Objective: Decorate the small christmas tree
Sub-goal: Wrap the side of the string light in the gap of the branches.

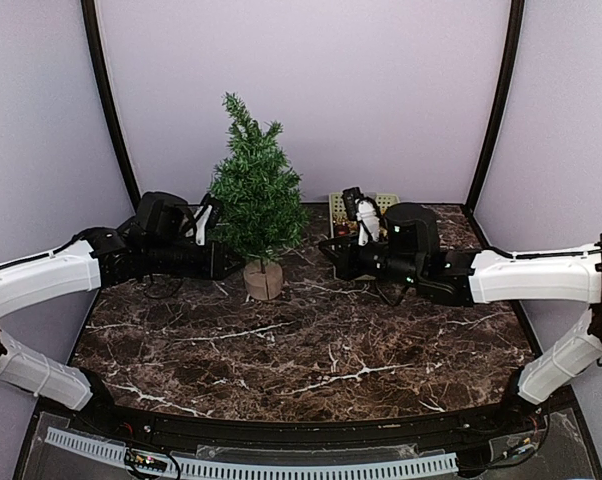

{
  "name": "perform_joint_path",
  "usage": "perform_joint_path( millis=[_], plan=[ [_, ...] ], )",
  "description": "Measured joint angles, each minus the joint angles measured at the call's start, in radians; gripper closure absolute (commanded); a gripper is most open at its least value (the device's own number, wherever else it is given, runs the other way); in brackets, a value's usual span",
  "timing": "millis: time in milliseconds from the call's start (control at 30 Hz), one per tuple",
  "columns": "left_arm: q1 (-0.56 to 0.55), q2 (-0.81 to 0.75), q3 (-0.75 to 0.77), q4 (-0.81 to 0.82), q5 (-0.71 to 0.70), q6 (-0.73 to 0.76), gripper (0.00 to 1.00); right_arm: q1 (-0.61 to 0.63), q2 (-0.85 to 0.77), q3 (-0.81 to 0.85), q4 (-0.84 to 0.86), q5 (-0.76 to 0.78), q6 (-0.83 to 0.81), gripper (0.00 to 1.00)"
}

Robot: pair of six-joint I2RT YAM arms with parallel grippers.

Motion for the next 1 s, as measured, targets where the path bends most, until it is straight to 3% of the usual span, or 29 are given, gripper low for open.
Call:
perform_joint_path(
  millis=[100, 233, 1000],
  plan=[
    [0.000, 0.016, 0.000, 0.013, -0.001, 0.002, 0.91, 0.017, -0.016, -0.005, -0.002, 0.004, -0.018, 1.00],
    [0.000, 0.021, -0.002, 0.021, -0.010, -0.007, 1.00, 0.037, -0.019, -0.005, -0.008, 0.025, -0.042, 1.00],
    [0.001, 0.013, -0.026, 0.010, -0.088, -0.002, 1.00, 0.043, 0.134, 0.257, -0.184, 0.069, -0.124, 1.00]
  ],
)
